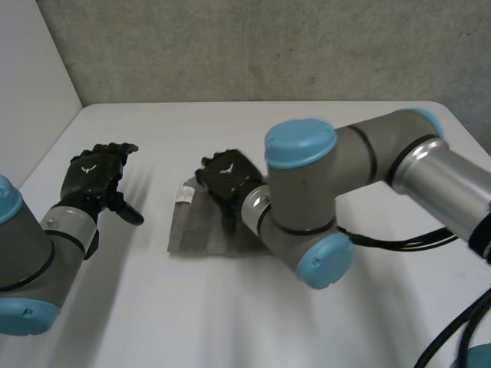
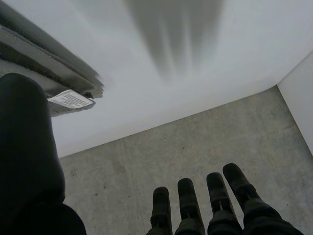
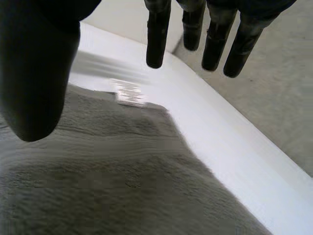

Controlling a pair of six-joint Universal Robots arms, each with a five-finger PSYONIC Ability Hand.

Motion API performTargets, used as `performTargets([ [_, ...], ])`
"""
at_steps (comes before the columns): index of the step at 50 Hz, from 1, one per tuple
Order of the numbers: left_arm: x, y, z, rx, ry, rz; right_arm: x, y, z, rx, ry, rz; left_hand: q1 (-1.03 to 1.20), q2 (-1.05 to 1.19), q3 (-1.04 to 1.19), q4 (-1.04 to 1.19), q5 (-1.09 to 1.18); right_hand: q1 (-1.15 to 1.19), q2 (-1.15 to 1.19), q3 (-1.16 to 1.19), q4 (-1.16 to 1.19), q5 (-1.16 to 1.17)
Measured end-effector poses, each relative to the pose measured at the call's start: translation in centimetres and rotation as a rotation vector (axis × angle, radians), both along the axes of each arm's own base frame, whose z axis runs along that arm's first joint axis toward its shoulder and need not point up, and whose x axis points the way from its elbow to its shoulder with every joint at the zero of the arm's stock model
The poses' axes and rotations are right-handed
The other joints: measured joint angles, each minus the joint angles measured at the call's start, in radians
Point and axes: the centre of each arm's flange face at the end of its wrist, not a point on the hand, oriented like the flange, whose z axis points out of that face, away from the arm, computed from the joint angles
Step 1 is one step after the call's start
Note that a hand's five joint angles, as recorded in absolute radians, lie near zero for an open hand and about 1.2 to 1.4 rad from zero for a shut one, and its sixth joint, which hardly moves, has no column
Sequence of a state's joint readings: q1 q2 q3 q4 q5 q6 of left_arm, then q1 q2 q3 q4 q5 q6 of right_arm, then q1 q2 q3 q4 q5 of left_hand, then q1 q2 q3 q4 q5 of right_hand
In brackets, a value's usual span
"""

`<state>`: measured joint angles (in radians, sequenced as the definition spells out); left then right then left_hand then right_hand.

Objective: Fold the towel.

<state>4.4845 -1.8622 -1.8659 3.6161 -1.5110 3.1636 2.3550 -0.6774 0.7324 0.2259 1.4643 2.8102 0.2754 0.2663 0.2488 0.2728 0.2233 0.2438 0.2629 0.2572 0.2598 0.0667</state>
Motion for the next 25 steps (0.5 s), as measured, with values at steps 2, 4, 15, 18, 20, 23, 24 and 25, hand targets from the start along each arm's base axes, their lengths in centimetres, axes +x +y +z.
performTargets([
  [2, 0.0, 0.0, 0.0, 0.0, -0.001, -0.001, -1.4, -1.0, 1.0, 0.002, -0.002, -0.038, 0.0, 0.0, 0.0, 0.0, 0.0, -0.008, -0.015, -0.019, -0.005, 0.0],
  [4, -0.1, 0.1, -0.1, 0.001, -0.001, -0.003, -3.2, -2.1, 1.8, 0.009, 0.001, -0.08, 0.0, 0.0, 0.0, 0.0, 0.0, -0.008, -0.015, -0.019, -0.005, 0.0],
  [15, -0.9, 0.8, -0.4, 0.01, -0.006, -0.035, -12.9, -4.4, -1.7, 0.11, 0.079, -0.244, 0.0, 0.0, 0.0, 0.0, 0.0, -0.012, -0.015, -0.019, -0.005, 0.0],
  [18, -1.1, 1.0, -0.5, 0.012, -0.007, -0.043, -14.9, -4.6, -3.6, 0.109, 0.109, -0.27, 0.0, 0.0, 0.0, 0.0, 0.0, 0.058, 0.037, 0.042, 0.035, 0.058],
  [20, -1.2, 1.1, -0.5, 0.012, -0.007, -0.046, -15.8, -4.8, -4.6, 0.1, 0.132, -0.282, 0.0, 0.0, 0.0, 0.0, 0.0, 0.259, 0.239, 0.226, 0.225, 0.258],
  [23, -1.3, 1.1, -0.5, 0.012, -0.007, -0.048, -16.8, -5.0, -5.6, 0.081, 0.166, -0.292, 0.0, 0.0, 0.0, 0.0, 0.0, 0.621, 0.604, 0.596, 0.593, 0.615],
  [24, -1.3, 1.1, -0.5, 0.012, -0.007, -0.048, -17.0, -5.2, -5.8, 0.072, 0.177, -0.294, 0.0, 0.0, 0.0, 0.0, 0.0, 0.742, 0.786, 0.769, 0.769, 0.79],
  [25, -1.3, 1.1, -0.4, 0.011, -0.007, -0.048, -17.1, -5.3, -5.9, 0.064, 0.185, -0.297, 0.0, 0.0, 0.0, 0.0, 0.0, 0.843, 0.964, 0.944, 0.946, 0.96],
])
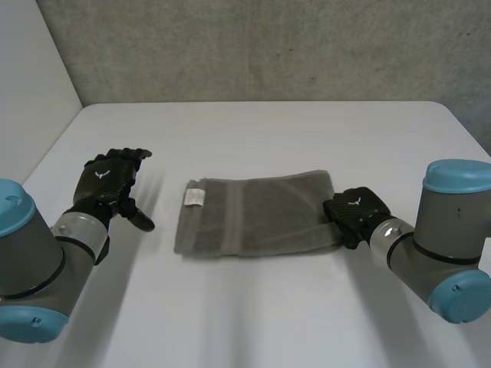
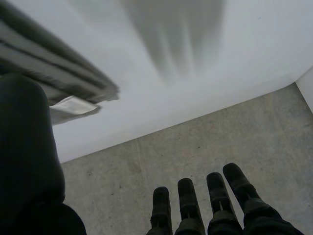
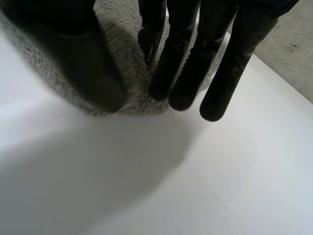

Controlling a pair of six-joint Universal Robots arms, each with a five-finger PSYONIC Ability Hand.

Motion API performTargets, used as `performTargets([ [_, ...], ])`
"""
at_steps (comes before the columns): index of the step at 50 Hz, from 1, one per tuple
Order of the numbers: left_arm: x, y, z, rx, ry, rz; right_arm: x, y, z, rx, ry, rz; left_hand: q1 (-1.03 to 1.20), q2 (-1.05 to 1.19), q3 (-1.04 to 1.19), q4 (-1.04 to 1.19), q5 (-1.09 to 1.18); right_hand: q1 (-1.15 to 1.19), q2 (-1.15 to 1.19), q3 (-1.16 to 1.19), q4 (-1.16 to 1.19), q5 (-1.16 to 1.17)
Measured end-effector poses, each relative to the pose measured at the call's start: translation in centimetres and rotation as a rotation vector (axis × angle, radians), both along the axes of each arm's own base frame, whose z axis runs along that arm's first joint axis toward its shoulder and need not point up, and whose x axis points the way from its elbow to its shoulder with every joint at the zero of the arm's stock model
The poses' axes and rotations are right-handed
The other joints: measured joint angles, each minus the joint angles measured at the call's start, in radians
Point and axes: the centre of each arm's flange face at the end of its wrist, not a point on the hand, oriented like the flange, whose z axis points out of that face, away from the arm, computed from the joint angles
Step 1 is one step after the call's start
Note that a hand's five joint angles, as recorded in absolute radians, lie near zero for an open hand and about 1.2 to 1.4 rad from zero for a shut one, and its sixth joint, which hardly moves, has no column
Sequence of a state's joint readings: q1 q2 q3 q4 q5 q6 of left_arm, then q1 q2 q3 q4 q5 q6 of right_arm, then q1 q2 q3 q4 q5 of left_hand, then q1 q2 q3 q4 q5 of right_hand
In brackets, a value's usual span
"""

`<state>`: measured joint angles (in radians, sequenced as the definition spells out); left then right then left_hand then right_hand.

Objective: Fold the towel.

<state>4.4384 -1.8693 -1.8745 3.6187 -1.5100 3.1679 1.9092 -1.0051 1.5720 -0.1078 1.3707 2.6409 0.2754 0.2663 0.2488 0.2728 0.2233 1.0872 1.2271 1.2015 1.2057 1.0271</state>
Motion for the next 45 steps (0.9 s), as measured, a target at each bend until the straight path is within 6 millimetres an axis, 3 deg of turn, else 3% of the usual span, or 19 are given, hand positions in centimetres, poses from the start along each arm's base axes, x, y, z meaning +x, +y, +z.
performTargets([
  [5, 0.0, 0.0, 0.2, -0.006, 0.002, 0.001, 0.1, -0.6, 0.9, -0.044, 0.001, -0.003, 0.0, 0.0, 0.0, 0.0, 0.0, 0.028, 0.106, 0.121, 0.127, 0.096],
  [9, 0.0, 0.0, 0.6, -0.017, 0.006, 0.001, 1.3, -1.3, 4.0, -0.119, -0.059, 0.001, 0.0, 0.0, 0.0, 0.0, 0.0, 0.028, 0.106, 0.123, 0.127, 0.098],
  [11, 0.0, 0.0, 1.0, -0.029, 0.01, 0.0, 3.2, -1.0, 6.7, -0.17, -0.118, 0.04, 0.0, 0.0, 0.0, 0.0, 0.0, 0.028, 0.106, 0.124, 0.127, 0.108],
  [12, -0.1, 0.0, 1.1, -0.033, 0.011, 0.0, 3.6, -0.9, 7.1, -0.177, -0.127, 0.049, 0.0, 0.0, 0.0, 0.0, 0.0, 0.028, 0.106, 0.124, 0.127, 0.109],
  [16, -0.1, -0.2, 2.0, -0.06, 0.021, -0.001, 8.5, 1.3, 9.5, -0.198, -0.186, 0.179, 0.0, 0.0, 0.0, 0.0, 0.0, 0.028, 0.106, 0.124, 0.127, 0.112],
  [20, -0.3, -0.5, 3.1, -0.096, 0.034, -0.003, 13.9, 4.2, 9.2, -0.171, -0.196, 0.323, 0.0, 0.0, 0.0, 0.0, 0.0, 0.028, 0.106, 0.124, 0.127, 0.116],
  [21, -0.3, -0.7, 3.6, -0.11, 0.039, -0.003, 16.0, 5.7, 8.4, -0.149, -0.19, 0.383, 0.0, 0.0, 0.0, 0.0, 0.0, 0.028, 0.106, 0.124, 0.127, 0.116],
  [25, -0.4, -1.0, 4.3, -0.132, 0.047, -0.002, 19.6, 8.3, 5.5, -0.088, -0.16, 0.478, 0.0, 0.0, 0.0, 0.0, 0.0, 0.028, 0.106, 0.124, 0.127, 0.116],
  [28, -0.5, -1.2, 4.5, -0.142, 0.05, -0.002, 21.0, 9.4, 3.7, -0.052, -0.138, 0.507, 0.0, 0.0, 0.0, 0.0, 0.0, 0.029, -0.001, 0.029, 0.025, 0.021],
  [31, -0.6, -1.4, 4.6, -0.146, 0.051, -0.003, 21.4, 9.6, 2.9, -0.035, -0.128, 0.503, 0.0, 0.0, 0.0, 0.0, 0.0, -0.432, -0.481, -0.46, -0.465, -0.461],
  [32, -0.8, -1.5, 4.7, -0.149, 0.052, -0.006, 21.3, 9.4, 3.1, -0.035, -0.129, 0.485, 0.0, 0.0, 0.0, 0.0, 0.0, -0.711, -0.693, -0.726, -0.733, -0.726],
  [34, -1.1, -1.5, 4.8, -0.152, 0.054, -0.015, 20.9, 9.0, 4.0, -0.04, -0.138, 0.442, 0.0, 0.0, 0.0, 0.0, 0.0, -0.851, -0.938, -0.93, -0.932, -0.954],
  [40, -3.2, -0.6, 4.4, -0.141, 0.055, -0.078, 18.0, 7.6, 6.8, -0.015, -0.188, 0.292, 0.0, 0.0, 0.0, 0.0, -0.001, -0.86, -0.985, -0.965, -0.956, -0.966],
  [45, -5.3, 0.7, 2.6, -0.091, 0.038, -0.145, 15.2, 5.8, 7.3, 0.019, -0.239, 0.202, 0.0, 0.0, 0.0, 0.0, 0.0, -0.86, -0.985, -0.966, -0.956, -0.966],
])
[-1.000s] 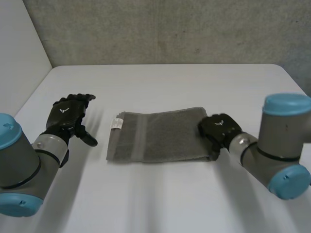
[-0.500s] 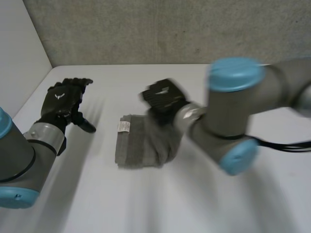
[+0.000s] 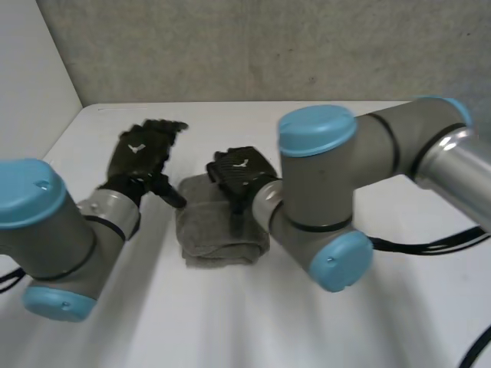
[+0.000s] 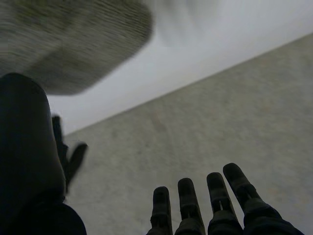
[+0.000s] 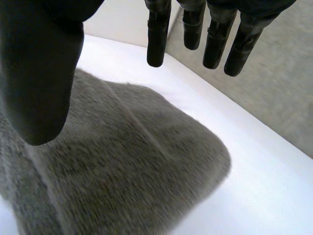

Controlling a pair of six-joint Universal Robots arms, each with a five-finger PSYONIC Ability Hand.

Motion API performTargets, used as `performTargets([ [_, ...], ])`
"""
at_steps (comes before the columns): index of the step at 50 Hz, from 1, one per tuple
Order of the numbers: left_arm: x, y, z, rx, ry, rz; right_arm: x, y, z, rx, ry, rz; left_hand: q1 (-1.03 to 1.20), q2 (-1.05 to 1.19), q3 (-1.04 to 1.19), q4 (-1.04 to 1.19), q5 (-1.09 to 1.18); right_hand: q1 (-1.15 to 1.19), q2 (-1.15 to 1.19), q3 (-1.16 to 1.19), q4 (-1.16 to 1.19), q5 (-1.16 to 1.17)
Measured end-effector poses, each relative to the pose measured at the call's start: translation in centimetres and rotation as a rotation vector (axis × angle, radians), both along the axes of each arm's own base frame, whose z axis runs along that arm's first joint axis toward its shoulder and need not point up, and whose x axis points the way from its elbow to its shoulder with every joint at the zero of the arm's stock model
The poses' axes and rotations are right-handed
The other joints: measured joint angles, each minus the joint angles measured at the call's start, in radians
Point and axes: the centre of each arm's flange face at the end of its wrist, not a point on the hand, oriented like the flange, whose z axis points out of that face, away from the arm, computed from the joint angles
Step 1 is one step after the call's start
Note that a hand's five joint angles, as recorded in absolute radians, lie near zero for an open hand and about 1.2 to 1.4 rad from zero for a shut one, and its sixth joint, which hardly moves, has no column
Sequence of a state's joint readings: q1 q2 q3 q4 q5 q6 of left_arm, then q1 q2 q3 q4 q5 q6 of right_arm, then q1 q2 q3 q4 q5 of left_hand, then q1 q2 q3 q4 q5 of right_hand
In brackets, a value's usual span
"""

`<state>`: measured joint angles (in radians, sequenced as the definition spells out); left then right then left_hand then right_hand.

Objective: Fold the towel.

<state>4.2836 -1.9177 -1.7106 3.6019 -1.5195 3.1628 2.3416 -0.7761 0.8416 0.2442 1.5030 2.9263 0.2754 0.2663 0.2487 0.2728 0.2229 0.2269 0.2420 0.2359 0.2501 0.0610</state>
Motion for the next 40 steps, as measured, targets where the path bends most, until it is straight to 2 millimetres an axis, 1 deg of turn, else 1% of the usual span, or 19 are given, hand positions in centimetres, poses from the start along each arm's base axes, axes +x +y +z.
performTargets([
  [2, -0.5, 0.4, -0.8, 0.022, -0.013, -0.017, -0.6, -0.4, -0.2, 0.011, -0.007, -0.015, 0.0, 0.0, 0.0, 0.0, 0.0, 0.0, 0.0, 0.0, 0.0, 0.0],
  [5, -1.4, 1.0, -2.9, 0.083, -0.05, -0.045, -1.5, -1.4, -0.9, 0.031, -0.01, -0.043, 0.0, 0.0, 0.0, 0.0, 0.001, 0.0, 0.0, 0.0, 0.0, 0.0],
  [6, -1.5, 1.1, -3.3, 0.095, -0.057, -0.049, -1.6, -1.5, -1.0, 0.033, -0.01, -0.046, 0.0, 0.0, 0.0, 0.0, 0.001, 0.0, 0.0, 0.0, 0.0, 0.0],
  [9, -1.8, 1.3, -5.2, 0.157, -0.093, -0.06, -2.0, -2.2, -2.2, 0.053, 0.003, -0.062, 0.0, 0.0, 0.0, 0.0, 0.001, 0.0, 0.0, 0.0, 0.0, 0.0],
  [10, -1.8, 1.3, -5.5, 0.165, -0.097, -0.061, -2.0, -2.4, -2.5, 0.058, 0.007, -0.064, 0.0, 0.0, 0.0, 0.0, 0.001, 0.0, 0.0, 0.0, 0.0, 0.0],
  [12, -1.9, 1.3, -6.3, 0.203, -0.117, -0.063, -2.0, -2.7, -3.6, 0.075, 0.022, -0.065, 0.0, 0.0, 0.0, 0.0, 0.001, 0.0, 0.0, 0.0, 0.0, 0.0],
  [16, -1.9, 1.2, -7.0, 0.252, -0.14, -0.06, -1.9, -3.2, -5.3, 0.098, 0.042, -0.061, 0.0, 0.0, 0.0, 0.0, 0.001, 0.0, 0.0, 0.0, 0.0, 0.0],
  [19, -1.8, 1.0, -6.6, 0.266, -0.145, -0.056, -1.9, -3.4, -5.7, 0.103, 0.047, -0.064, 0.0, 0.0, 0.0, 0.0, 0.0, 0.0, 0.0, 0.0, 0.0, 0.0],
  [21, -1.7, 0.9, -5.8, 0.262, -0.141, -0.053, -2.0, -3.6, -5.6, 0.101, 0.044, -0.072, 0.0, 0.0, 0.0, 0.0, 0.0, 0.0, 0.0, 0.0, 0.0, 0.0],
  [23, -1.7, 0.8, -4.8, 0.25, -0.132, -0.052, -2.1, -3.8, -4.9, 0.092, 0.034, -0.08, 0.0, 0.0, 0.0, 0.0, 0.0, 0.0, 0.0, 0.0, 0.0, 0.0],
  [26, -1.8, 0.9, -2.4, 0.209, -0.106, -0.053, -2.7, -4.1, -2.3, 0.061, -0.008, -0.107, 0.0, 0.0, 0.0, 0.0, 0.0, 0.0, 0.0, 0.0, 0.0, 0.0],
  [27, -1.8, 0.9, -1.9, 0.2, -0.101, -0.054, -2.9, -4.2, -1.8, 0.056, -0.016, -0.114, 0.0, 0.0, 0.0, 0.0, 0.0, 0.0, 0.0, 0.0, 0.0, 0.0],
  [29, -1.8, 1.0, 0.0, 0.164, -0.08, -0.055, -3.9, -4.4, 0.7, 0.032, -0.057, -0.148, 0.0, 0.0, 0.0, 0.0, 0.0, 0.0, 0.0, 0.0, 0.0, 0.0],
  [32, -1.6, 1.4, 3.4, 0.102, -0.041, -0.051, -6.0, -4.5, 4.5, -0.006, -0.117, -0.213, 0.0, 0.0, 0.0, 0.0, 0.0, 0.0, 0.0, 0.0, 0.0, 0.0],
  [33, -1.5, 1.4, 4.1, 0.091, -0.032, -0.046, -6.5, -4.5, 5.0, -0.011, -0.124, -0.226, 0.0, 0.0, 0.0, 0.0, 0.0, -0.001, 0.0, 0.0, 0.0, 0.0],
  [35, -0.9, 1.8, 6.5, 0.06, 0.0, -0.019, -8.5, -4.5, 7.0, -0.038, -0.152, -0.286, 0.0, 0.0, 0.0, 0.0, 0.0, -0.001, 0.0, 0.0, 0.0, 0.0],
  [36, -0.7, 1.9, 7.2, 0.055, 0.009, -0.007, -9.0, -4.5, 7.4, -0.043, -0.156, -0.301, 0.0, 0.0, 0.0, 0.0, 0.0, -0.001, 0.0, 0.0, 0.0, 0.0],
  [38, 0.2, 2.2, 9.6, 0.039, 0.045, 0.053, -11.4, -4.5, 8.9, -0.069, -0.173, -0.379, 0.0, 0.0, -0.001, 0.0, -0.001, -0.001, 0.0, 0.0, 0.0, 0.0],
  [40, 1.2, 2.6, 11.2, 0.04, 0.07, 0.117, -13.2, -4.5, 9.6, -0.091, -0.184, -0.438, 0.0, 0.0, -0.001, 0.0, -0.002, -0.001, 0.0, 0.0, 0.0, 0.0],
])
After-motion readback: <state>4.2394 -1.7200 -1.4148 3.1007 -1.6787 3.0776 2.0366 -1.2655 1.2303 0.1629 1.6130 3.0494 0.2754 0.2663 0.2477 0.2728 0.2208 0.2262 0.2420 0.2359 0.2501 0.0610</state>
